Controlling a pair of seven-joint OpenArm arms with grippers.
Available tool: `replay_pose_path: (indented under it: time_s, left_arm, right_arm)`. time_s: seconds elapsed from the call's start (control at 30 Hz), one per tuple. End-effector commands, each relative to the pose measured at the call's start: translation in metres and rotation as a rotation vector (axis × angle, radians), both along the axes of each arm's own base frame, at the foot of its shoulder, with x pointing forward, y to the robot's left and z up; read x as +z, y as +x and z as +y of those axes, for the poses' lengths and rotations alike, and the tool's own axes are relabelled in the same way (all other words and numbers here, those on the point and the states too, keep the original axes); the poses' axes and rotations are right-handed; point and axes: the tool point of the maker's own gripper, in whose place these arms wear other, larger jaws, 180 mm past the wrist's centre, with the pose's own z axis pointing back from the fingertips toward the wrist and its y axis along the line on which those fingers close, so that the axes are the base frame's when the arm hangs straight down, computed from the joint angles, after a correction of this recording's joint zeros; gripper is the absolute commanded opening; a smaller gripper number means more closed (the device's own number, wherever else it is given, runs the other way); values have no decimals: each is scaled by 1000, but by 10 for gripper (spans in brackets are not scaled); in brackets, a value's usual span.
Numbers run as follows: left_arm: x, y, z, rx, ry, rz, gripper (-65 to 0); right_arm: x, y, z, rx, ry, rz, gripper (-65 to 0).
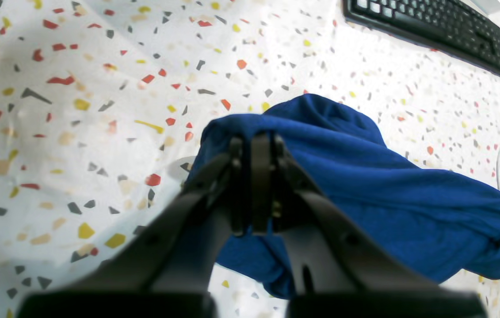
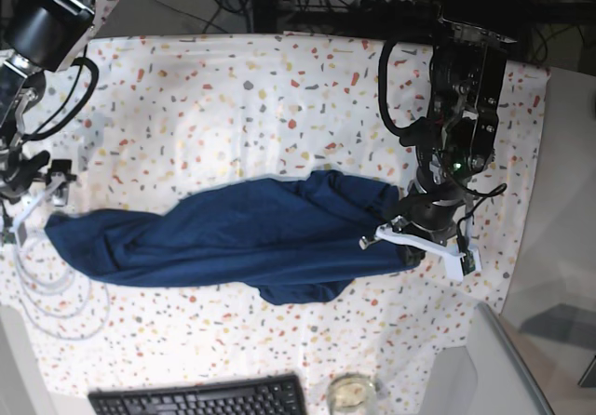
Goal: Layout the t-shirt on the table in an organized manner, then fold the t-shirt properly
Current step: 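Release and regrasp the shirt ends with both grippers, then pull the shirt ends apart with both grippers to straighten it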
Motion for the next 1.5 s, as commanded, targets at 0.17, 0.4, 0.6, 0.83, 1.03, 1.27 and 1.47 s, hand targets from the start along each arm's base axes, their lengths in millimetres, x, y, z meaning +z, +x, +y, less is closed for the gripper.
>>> replay_pose_path:
  time_s: [0.17, 0.4, 0.6, 0.83, 1.03, 1.27, 1.47]
  left_arm:
    - [15, 6, 4, 4, 17, -53, -650]
    - [5, -5, 14, 1, 49, -22, -650]
    - [7, -11, 12, -6, 49, -26, -650]
    - [11, -10, 9, -8, 39, -37, -650]
    - [10, -9, 12, -7, 47, -35, -650]
    - [9, -10, 12, -7, 49, -30, -650]
    - [6, -13, 10, -6, 42, -22, -650]
  right_arm:
    - [10, 9, -1, 1, 0, -53, -168]
    - [4, 27, 10, -88, 119, -164, -168]
    - [-28, 33, 29, -99, 232, -103, -168]
    - [-61, 58, 80, -36, 391, -47, -168]
    - [-67, 58, 75, -123, 382, -37, -168]
    - [-64, 64, 85, -115, 395, -68, -168]
    - [-65, 64, 85, -116, 396, -71, -174]
